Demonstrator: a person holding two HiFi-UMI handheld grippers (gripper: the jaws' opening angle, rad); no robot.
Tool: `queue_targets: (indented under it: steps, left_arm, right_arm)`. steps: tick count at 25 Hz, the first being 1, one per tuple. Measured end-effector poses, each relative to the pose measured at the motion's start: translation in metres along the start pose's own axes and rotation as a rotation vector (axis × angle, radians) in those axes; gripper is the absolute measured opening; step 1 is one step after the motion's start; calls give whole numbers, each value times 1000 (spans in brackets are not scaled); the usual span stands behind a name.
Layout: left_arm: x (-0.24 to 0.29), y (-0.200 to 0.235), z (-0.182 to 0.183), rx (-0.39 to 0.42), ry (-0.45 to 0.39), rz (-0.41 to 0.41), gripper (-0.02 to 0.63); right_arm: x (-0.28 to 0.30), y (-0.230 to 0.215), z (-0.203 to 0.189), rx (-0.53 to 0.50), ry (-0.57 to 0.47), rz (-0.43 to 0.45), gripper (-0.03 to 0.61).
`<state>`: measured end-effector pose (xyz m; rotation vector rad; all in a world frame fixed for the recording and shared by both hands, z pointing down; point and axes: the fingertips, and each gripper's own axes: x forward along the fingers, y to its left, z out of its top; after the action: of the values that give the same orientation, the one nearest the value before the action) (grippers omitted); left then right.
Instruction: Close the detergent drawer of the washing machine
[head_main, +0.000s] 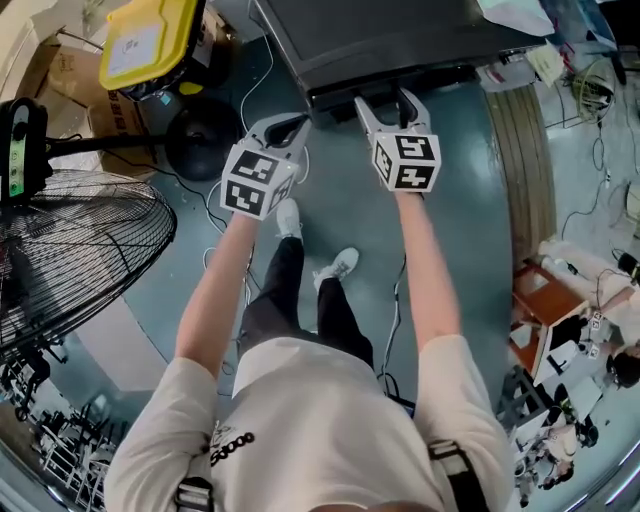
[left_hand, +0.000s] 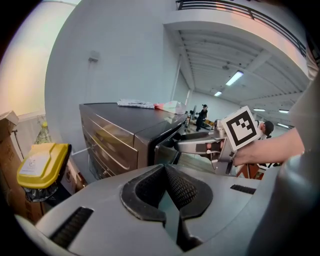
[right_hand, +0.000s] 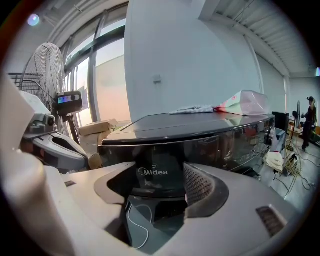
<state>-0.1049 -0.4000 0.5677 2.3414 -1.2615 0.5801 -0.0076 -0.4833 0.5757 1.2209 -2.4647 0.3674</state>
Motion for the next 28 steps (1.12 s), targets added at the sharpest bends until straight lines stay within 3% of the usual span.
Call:
queue_targets:
  steps: [16,28]
  left_arm:
    - [1,14,-3,4,-12,-6,18]
    - [10,18,-4,9,-3,-30,18]
  right_arm:
    - [6,4,-2,22,42,-2,272]
    - [8,3,2,29,-1,-2,273]
